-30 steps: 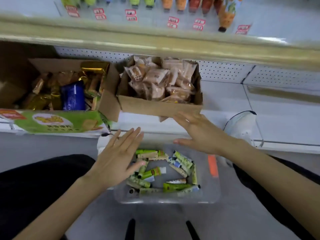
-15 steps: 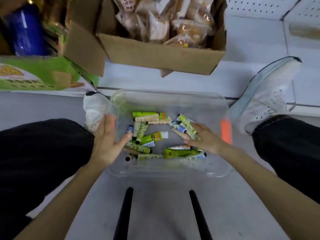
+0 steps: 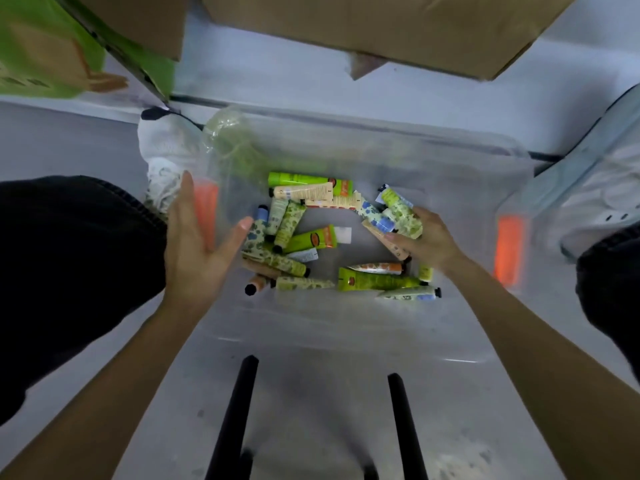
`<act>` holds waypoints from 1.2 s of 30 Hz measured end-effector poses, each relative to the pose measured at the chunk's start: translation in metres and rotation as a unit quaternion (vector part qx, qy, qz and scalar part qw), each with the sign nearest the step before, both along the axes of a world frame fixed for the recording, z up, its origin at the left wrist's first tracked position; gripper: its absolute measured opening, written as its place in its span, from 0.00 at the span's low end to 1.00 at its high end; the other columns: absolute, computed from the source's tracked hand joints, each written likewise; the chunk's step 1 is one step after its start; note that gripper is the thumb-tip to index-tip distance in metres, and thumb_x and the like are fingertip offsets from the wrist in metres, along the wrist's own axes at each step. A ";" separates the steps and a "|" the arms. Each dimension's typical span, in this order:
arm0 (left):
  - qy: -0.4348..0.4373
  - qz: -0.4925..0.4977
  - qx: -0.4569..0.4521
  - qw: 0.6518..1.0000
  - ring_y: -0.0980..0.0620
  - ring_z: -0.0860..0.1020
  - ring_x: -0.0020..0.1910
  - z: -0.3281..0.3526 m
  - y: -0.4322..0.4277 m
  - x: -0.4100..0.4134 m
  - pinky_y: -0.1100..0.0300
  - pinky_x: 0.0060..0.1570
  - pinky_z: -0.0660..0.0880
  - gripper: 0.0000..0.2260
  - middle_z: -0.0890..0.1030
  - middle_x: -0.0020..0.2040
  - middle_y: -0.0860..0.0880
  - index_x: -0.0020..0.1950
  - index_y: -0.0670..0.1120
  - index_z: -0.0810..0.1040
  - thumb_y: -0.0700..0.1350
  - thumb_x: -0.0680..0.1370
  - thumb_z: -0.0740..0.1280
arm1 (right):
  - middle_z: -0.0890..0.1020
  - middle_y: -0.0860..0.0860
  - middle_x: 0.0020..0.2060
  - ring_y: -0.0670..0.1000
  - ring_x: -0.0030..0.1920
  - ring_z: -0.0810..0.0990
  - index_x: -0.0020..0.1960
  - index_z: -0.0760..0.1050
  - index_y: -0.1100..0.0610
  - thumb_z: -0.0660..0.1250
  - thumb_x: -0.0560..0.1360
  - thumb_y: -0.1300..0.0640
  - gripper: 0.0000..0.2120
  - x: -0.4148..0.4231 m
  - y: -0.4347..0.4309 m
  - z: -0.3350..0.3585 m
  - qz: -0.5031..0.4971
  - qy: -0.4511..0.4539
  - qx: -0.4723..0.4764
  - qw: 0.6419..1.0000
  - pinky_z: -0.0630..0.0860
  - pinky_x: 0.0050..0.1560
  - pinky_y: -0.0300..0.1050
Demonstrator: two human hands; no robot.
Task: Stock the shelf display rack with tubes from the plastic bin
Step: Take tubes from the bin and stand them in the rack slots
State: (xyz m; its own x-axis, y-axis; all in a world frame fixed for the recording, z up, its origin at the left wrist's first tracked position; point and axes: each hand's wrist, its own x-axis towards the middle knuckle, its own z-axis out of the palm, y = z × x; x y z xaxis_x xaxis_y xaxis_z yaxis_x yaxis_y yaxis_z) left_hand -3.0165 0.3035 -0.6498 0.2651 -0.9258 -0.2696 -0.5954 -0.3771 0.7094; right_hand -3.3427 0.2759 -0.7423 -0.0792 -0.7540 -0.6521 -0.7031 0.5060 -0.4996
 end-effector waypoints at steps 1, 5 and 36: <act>0.003 -0.002 -0.005 1.000 0.59 0.56 0.73 0.000 0.000 0.000 0.60 0.68 0.57 0.42 0.57 0.78 0.49 0.79 0.52 0.49 0.60 0.73 0.68 | 0.75 0.55 0.60 0.56 0.63 0.72 0.66 0.72 0.55 0.75 0.65 0.42 0.33 0.001 -0.001 -0.005 -0.004 0.024 0.004 1.000 0.69 0.64 0.49; 0.029 0.010 0.000 1.000 0.63 0.56 0.72 -0.002 0.001 0.003 0.59 0.68 0.59 0.41 0.57 0.77 0.56 0.79 0.57 0.50 0.62 0.73 0.68 | 0.80 0.55 0.49 0.56 0.54 0.78 0.51 0.79 0.52 0.69 0.60 0.32 0.29 0.017 -0.010 -0.012 -0.027 0.051 0.011 0.998 0.73 0.53 0.49; 0.068 0.013 0.004 0.998 0.61 0.57 0.74 -0.006 0.000 0.007 0.54 0.70 0.61 0.40 0.58 0.75 0.60 0.77 0.60 0.52 0.67 0.70 0.64 | 0.79 0.54 0.41 0.52 0.42 0.78 0.45 0.73 0.55 0.71 0.74 0.54 0.08 0.043 -0.010 -0.010 -0.123 -0.121 0.216 0.961 0.74 0.35 0.45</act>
